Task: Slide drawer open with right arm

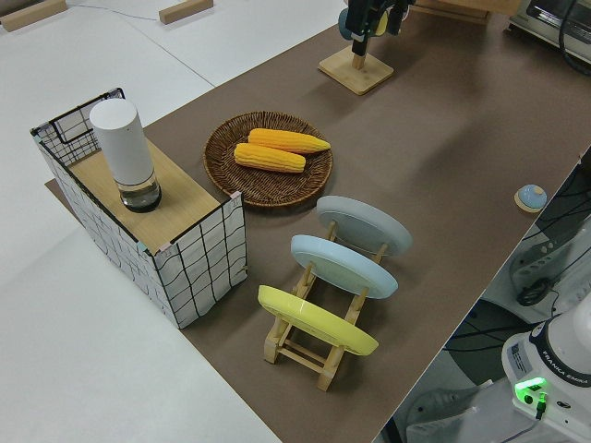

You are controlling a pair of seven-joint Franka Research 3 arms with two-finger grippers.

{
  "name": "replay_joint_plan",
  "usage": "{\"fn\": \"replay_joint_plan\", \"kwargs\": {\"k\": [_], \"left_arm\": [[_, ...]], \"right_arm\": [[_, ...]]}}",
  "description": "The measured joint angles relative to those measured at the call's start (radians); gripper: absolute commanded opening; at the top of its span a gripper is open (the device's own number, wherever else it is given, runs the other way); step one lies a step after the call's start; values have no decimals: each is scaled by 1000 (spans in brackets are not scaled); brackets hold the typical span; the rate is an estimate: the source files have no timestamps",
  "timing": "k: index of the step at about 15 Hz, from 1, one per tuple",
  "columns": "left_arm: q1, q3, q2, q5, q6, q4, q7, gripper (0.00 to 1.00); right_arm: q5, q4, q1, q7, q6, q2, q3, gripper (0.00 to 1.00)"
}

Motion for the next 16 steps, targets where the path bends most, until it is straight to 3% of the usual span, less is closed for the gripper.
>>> {"fn": "replay_joint_plan", "kwargs": {"k": [6, 11, 16], "left_arm": [[0, 0, 0, 0, 0, 0, 0, 993], [0, 0, 0, 0, 0, 0, 0, 993], [0, 0, 0, 0, 0, 0, 0, 993]], "right_arm": [[158, -34, -178, -213, 82, -15, 0, 987], [189, -85, -234, -276, 133, -15, 3, 987], [204, -99, -261, -297, 150, -15, 3, 987]]}}
